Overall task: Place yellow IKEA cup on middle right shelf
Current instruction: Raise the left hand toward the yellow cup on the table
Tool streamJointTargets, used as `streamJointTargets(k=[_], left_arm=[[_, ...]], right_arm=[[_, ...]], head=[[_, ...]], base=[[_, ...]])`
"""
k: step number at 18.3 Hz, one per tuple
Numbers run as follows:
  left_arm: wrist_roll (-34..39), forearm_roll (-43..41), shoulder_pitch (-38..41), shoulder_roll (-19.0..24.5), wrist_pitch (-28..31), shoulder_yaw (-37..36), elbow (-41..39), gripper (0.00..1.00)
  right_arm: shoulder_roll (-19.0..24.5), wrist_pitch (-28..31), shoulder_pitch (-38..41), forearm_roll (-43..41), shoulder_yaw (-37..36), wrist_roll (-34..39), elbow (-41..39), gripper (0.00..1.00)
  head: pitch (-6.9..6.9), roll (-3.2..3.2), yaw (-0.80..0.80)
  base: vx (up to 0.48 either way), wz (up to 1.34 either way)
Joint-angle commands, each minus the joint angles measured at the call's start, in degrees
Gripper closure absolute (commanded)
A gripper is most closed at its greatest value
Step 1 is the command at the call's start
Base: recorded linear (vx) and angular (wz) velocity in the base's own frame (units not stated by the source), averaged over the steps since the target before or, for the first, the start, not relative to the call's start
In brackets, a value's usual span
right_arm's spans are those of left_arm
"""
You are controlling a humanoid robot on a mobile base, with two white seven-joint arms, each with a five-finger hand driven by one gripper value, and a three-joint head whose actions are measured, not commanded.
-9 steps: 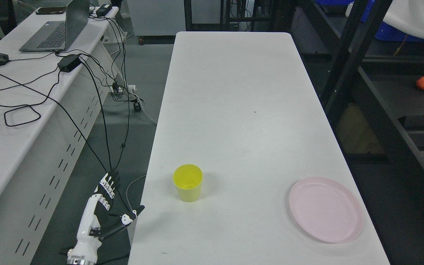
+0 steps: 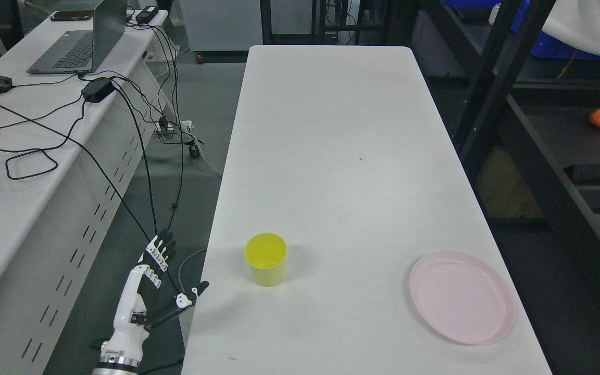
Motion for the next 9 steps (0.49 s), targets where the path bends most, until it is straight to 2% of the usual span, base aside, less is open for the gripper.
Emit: streamJointTargets(k=[1, 5, 9], left_arm=[[-0.2, 5.9, -5.9, -0.7, 0.5, -3.0, 5.5, 0.01], [-0.3, 5.9, -10.5, -2.2, 0.5, -4.8, 11.3, 0.01], [-0.3, 5.8, -14.8, -2.3, 0.6, -10.2, 15.1, 0.01]], right_arm=[[-1.0, 0.0, 0.8, -1.4, 1.0, 0.0, 0.0, 0.01], [-1.0, 0.0, 0.8, -1.4, 1.0, 0.0, 0.0, 0.01], [-1.0, 0.0, 0.8, -1.4, 1.0, 0.0, 0.0, 0.01]], head=[[0.0, 0.0, 0.0], [0.0, 0.0, 0.0], [0.0, 0.0, 0.0]], base=[[0.0, 0.0], [0.0, 0.0], [0.0, 0.0]])
